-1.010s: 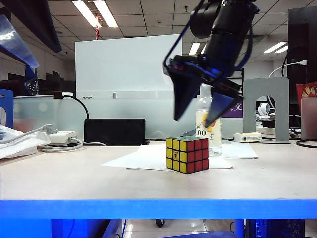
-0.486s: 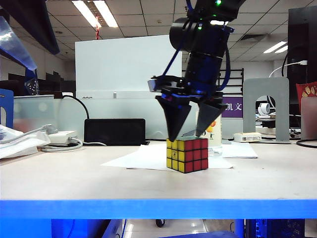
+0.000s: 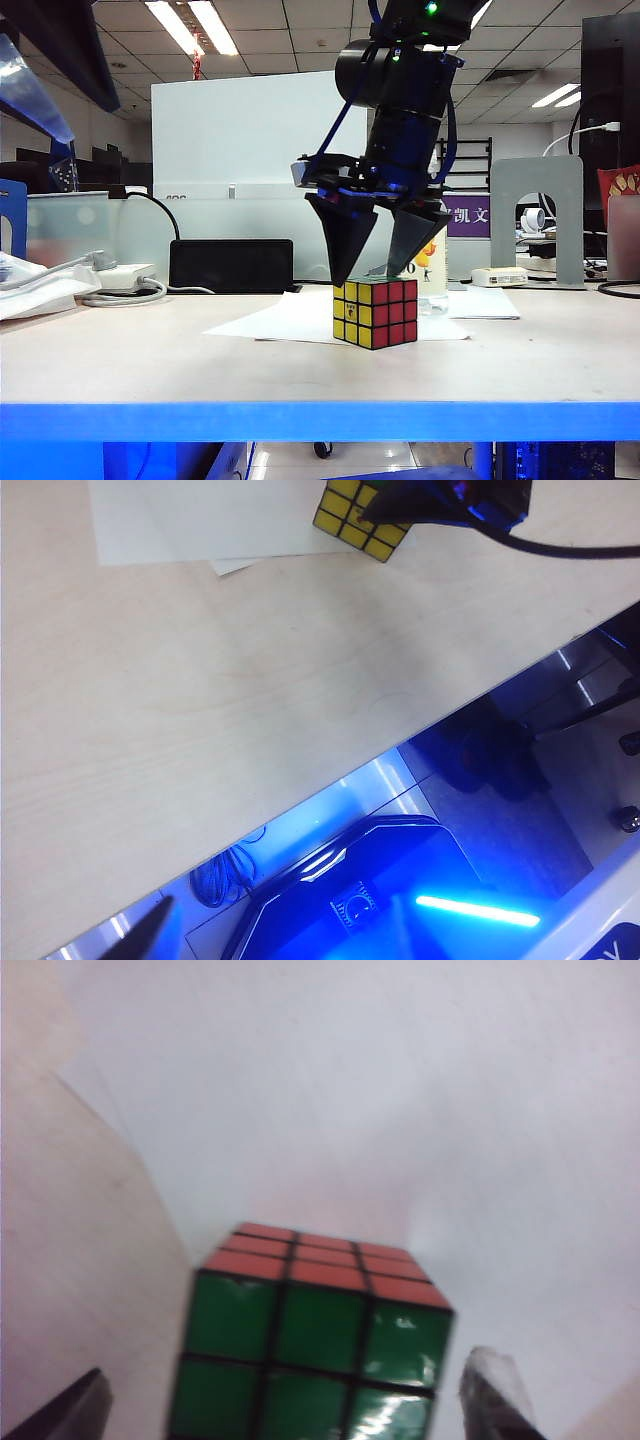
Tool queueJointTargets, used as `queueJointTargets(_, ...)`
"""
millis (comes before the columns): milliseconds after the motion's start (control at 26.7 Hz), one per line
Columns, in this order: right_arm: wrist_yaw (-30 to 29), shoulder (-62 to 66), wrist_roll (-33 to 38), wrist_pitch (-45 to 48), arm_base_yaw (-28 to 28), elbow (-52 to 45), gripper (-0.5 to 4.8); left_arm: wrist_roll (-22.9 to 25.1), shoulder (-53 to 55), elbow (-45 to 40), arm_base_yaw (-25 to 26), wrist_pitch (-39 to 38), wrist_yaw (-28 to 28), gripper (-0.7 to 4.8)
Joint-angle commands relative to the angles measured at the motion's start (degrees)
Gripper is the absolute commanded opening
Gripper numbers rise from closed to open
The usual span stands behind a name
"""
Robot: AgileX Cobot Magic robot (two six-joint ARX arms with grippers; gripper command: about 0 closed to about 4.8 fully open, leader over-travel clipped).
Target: Rotate the Rubik's Cube so that the bottom side is facing up.
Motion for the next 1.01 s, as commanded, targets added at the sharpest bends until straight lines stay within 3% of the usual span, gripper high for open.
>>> queueJointTargets(37,2.2,0.7,0.9,0.1,-0.1,0.0,4.79,0.2,0.0,0.2,0.0,0.1,0.0,2.74)
queueJointTargets(187,-1.2,3.2,1.2,-1.6,0.0,0.0,4.79,0.2,0.0,0.2,0.0,-0.3,0.0,2.74)
queueJointTargets(486,-1.4,3.8,2.8,0.7,0.3,0.1,4.79,0.3,0.0,0.2,0.0,-1.5,0.0,2.74)
queueJointTargets(748,-1.6,3.8,3.0,-0.6,0.3,0.1,3.21,0.7,0.0,0.2,0.0,-1.5,0.0,2.74)
queueJointTargets(898,-1.8,3.8,3.1,-1.6,0.3,0.1,3.05,1.5,0.0,0.2,0.0,-1.4,-1.5,2.74)
queueJointTargets(1010,-10.1,3.0,4.8,-1.9,0.2,0.1,3.05,1.9,0.0,0.2,0.0,-1.2,-1.5,2.74)
